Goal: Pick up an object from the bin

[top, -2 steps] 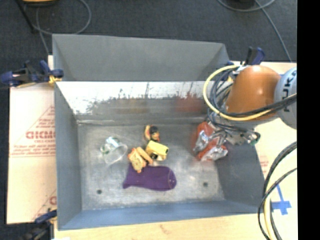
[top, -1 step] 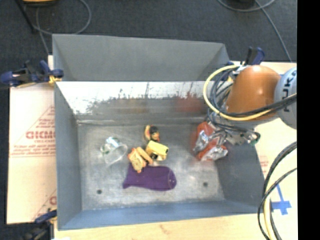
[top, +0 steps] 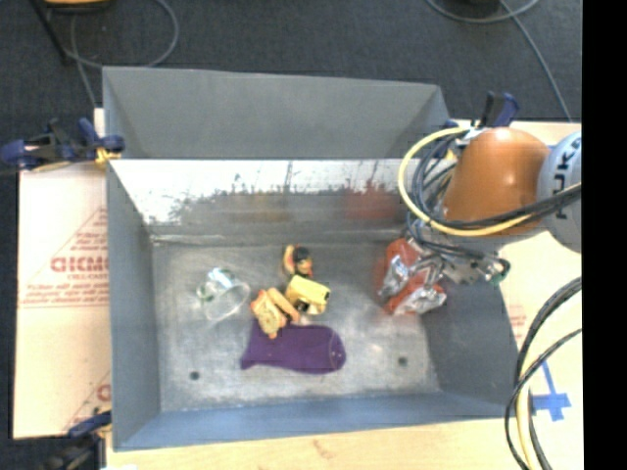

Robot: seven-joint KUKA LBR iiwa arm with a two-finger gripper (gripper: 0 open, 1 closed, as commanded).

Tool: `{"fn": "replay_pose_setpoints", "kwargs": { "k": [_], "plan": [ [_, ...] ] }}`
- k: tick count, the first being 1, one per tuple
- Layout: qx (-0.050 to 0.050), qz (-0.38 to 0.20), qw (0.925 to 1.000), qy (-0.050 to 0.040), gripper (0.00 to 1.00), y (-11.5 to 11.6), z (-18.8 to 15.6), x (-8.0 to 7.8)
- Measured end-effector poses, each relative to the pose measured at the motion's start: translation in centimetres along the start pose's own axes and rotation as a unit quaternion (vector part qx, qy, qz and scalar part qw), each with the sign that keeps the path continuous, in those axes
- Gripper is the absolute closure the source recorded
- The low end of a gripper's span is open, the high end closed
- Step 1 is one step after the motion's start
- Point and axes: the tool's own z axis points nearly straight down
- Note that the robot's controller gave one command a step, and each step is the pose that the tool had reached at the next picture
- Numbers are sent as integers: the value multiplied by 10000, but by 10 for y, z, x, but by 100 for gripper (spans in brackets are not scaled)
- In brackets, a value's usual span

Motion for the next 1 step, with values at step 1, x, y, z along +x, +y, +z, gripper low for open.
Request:
{"fn": "replay_pose_setpoints", "kwargs": {
  "k": [1],
  "plan": [
    [83,32,10000,18,100,-2,-38,6]
  ]
}}
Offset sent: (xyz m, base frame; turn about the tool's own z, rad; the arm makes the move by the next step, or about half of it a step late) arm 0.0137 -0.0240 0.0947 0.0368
